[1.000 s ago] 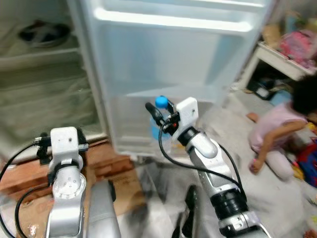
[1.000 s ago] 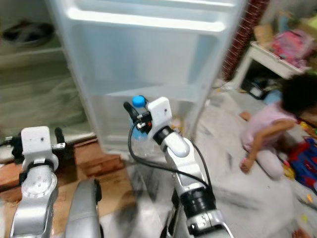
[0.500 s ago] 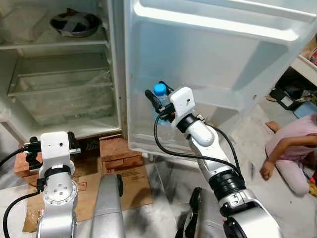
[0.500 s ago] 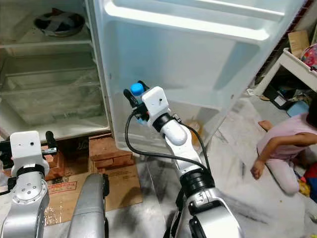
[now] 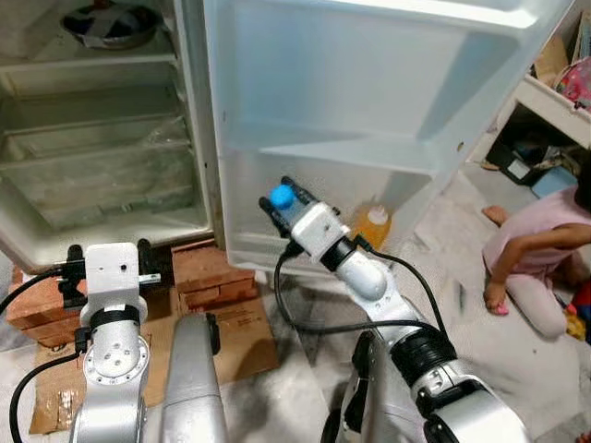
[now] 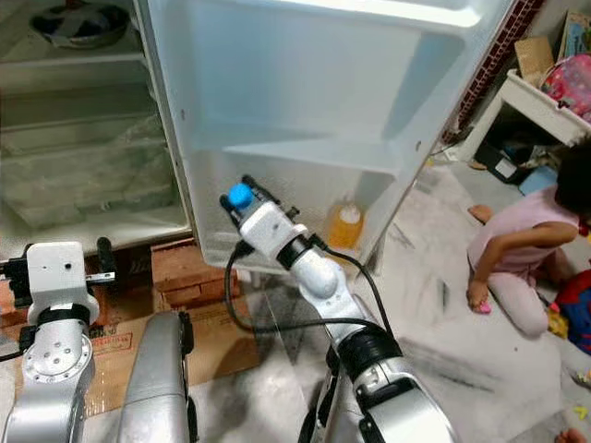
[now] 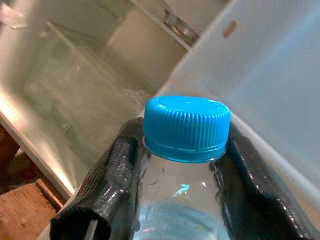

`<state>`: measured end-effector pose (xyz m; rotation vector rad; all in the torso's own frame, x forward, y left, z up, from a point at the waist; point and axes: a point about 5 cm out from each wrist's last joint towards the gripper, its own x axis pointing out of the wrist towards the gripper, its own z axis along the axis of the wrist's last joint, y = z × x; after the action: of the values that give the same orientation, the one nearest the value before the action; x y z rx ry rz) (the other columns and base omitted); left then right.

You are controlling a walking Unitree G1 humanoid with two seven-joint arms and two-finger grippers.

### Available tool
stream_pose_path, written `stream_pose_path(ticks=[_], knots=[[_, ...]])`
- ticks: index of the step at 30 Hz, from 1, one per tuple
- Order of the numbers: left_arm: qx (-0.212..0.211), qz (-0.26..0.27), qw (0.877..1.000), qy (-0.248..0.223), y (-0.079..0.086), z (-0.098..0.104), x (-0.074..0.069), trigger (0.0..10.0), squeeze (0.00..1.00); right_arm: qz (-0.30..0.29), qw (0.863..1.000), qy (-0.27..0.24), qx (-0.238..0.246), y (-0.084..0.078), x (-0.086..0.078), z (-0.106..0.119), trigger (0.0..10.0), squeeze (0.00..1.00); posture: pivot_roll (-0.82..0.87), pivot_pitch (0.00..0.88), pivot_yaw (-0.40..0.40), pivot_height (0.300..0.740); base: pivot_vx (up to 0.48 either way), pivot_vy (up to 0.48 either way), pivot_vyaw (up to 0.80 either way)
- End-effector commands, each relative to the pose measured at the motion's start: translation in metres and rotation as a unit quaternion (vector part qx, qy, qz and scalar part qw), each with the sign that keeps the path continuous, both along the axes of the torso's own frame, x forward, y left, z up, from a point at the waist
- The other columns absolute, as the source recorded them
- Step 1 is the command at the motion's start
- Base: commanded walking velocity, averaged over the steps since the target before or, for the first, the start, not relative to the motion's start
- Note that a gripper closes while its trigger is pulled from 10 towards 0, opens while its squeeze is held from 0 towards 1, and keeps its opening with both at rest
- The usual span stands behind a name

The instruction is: Restocking fridge

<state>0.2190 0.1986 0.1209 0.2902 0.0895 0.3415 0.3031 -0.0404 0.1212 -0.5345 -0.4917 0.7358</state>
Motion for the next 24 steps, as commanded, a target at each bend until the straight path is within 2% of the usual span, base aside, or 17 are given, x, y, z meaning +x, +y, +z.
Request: stream_pose_path(ticks=[1,5,9,11,16,24], knots=[[0.007,-0.007,1.000,-0.008,-0.001,0.004,-0.005,10.0,0.00,0.009,1.000,-0.010,0.003,0.002,-0.002,0.000,10.0,0.00,0.20,0.137,-0.094,0.500,0.000,0.000,0.00],[0.011,-0.006,1.000,-0.002,0.001,0.004,-0.011,10.0,0.00,0.012,1.000,-0.007,0.010,0.008,0.000,0.001,10.0,0.00,0.21,0.157,-0.093,0.500,0.000,0.000,0.00],[0.013,-0.008,1.000,0.002,0.001,0.005,-0.017,10.0,0.00,0.012,1.000,-0.023,0.010,0.012,0.001,0.004,10.0,0.00,0.22,0.177,-0.091,0.485,0.000,0.000,0.00],[0.017,-0.012,1.000,0.004,0.001,0.006,-0.020,10.0,0.00,0.001,0.999,-0.048,-0.003,0.013,0.005,0.006,10.0,0.00,0.23,0.192,-0.090,0.471,0.000,0.000,0.00],[0.023,-0.016,1.000,0.004,0.001,0.009,-0.022,10.0,0.00,-0.045,0.995,-0.085,-0.026,0.008,0.022,0.014,10.0,0.00,0.24,0.206,-0.086,0.471,0.000,0.000,0.00],[0.031,-0.023,0.999,-0.001,0.000,0.011,-0.023,10.0,0.00,-0.124,0.986,-0.104,-0.033,0.005,0.042,0.023,10.0,0.00,0.26,0.214,-0.089,0.471,0.000,0.000,0.00]])
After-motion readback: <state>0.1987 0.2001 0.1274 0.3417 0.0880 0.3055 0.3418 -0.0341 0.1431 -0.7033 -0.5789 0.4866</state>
